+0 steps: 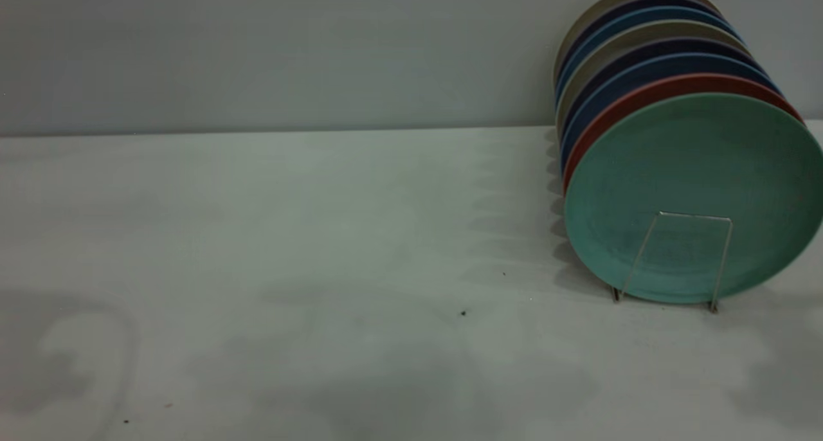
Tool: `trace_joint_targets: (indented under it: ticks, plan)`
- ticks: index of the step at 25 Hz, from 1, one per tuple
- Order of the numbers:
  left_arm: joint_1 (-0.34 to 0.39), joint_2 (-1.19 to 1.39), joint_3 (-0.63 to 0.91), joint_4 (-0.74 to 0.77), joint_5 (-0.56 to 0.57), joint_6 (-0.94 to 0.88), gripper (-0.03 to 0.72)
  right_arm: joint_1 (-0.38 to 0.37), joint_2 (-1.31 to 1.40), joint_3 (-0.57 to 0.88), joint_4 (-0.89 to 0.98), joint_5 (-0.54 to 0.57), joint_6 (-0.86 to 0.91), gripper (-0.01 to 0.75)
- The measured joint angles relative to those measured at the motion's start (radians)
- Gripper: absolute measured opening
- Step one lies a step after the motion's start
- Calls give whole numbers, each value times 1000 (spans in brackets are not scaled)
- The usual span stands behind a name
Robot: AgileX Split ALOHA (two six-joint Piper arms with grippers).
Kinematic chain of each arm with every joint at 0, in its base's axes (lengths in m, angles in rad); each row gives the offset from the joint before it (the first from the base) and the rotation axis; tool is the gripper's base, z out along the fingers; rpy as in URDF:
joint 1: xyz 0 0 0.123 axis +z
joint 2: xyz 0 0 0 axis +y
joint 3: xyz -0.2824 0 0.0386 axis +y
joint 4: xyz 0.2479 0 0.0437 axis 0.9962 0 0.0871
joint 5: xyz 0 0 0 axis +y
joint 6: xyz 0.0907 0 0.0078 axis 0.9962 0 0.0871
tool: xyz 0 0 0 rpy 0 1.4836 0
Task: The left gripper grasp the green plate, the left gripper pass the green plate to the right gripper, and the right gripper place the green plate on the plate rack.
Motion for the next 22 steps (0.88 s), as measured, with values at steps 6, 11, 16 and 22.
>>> trace_joint_targets:
  ticks: [6, 11, 16, 22]
  plan:
    - [0, -310, 193, -29, 47, -4, 539, 0, -318, 157, -5, 16, 6, 554]
    - [0, -598, 358, -76, 79, -9, 539, 0, -618, 343, -5, 28, -1, 554]
    - [0, -892, 489, -95, 105, -52, 539, 0, -905, 528, -5, 29, -2, 554]
    - [0, -1198, 583, -96, 131, -60, 539, 0, -1164, 674, -5, 8, -5, 554]
